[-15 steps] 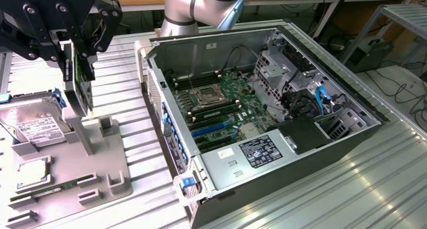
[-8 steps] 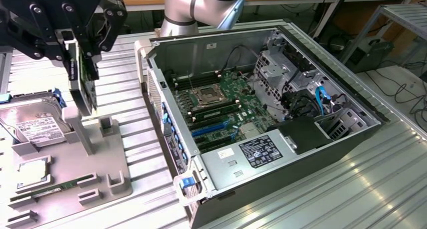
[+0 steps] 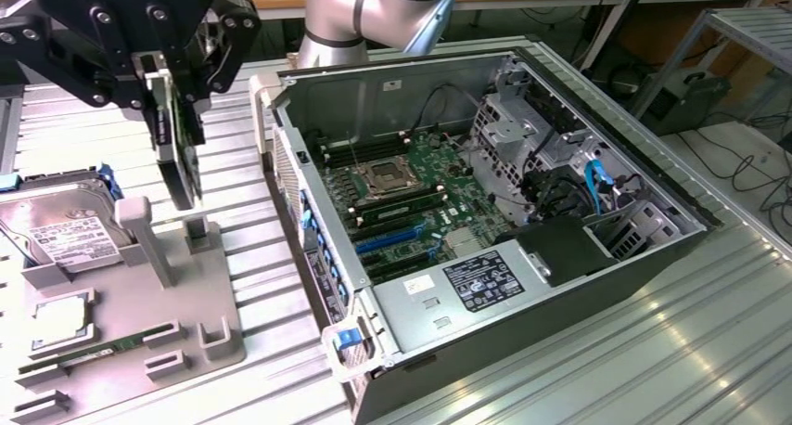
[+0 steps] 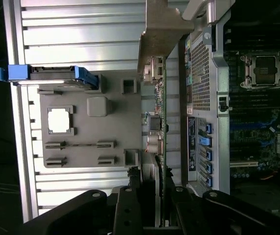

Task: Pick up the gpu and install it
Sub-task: 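Pick up the gpu and move the gpu toward the slot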

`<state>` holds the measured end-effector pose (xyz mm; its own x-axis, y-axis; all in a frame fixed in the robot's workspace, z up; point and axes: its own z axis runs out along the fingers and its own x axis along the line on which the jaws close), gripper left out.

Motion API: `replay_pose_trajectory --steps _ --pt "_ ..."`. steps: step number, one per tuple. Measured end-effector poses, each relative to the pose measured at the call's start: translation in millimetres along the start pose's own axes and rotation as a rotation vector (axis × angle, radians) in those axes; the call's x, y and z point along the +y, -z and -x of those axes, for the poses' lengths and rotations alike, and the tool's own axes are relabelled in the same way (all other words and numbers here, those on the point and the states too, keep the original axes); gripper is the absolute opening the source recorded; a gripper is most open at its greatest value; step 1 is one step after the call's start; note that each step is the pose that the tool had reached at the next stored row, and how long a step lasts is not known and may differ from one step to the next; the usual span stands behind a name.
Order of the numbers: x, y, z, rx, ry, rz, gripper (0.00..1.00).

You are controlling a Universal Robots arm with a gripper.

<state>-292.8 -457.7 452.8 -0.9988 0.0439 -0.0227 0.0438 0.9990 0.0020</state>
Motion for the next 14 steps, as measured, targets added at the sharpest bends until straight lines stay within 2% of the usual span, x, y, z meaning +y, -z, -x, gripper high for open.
replay_pose_trajectory --steps 14 --pt "1.1 -0.6 25.3 0.0 0.0 0.0 0.28"
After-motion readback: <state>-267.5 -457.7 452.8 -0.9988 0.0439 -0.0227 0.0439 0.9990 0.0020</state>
